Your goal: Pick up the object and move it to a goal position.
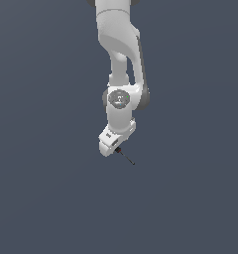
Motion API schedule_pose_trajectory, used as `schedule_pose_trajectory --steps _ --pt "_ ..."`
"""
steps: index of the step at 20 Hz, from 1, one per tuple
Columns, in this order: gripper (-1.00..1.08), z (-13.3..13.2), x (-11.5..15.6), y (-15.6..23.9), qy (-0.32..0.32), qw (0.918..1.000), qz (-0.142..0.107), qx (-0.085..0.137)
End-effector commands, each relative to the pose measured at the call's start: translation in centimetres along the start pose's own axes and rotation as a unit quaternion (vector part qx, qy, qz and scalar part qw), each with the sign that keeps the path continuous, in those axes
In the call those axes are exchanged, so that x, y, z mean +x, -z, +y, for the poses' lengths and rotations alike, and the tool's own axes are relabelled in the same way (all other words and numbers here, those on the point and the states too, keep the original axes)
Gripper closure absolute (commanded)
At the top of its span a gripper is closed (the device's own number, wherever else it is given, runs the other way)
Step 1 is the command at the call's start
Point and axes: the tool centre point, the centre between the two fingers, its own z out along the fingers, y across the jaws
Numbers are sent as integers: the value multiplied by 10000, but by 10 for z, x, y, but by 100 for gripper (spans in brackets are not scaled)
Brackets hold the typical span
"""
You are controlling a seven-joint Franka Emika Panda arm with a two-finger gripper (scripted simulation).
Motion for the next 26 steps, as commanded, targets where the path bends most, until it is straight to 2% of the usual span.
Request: schedule_pose_trajectory --steps 1,12,17,18,26 --pt "-92 0 0 -1 1 10000 1 -1" --pt "-92 -1 -1 -44 23 10000 1 -1" --pt "-92 0 0 -50 25 10000 2 -2" --pt "108 0 0 -50 25 10000 2 -2" --pt "108 0 0 -50 25 10000 2 -2"
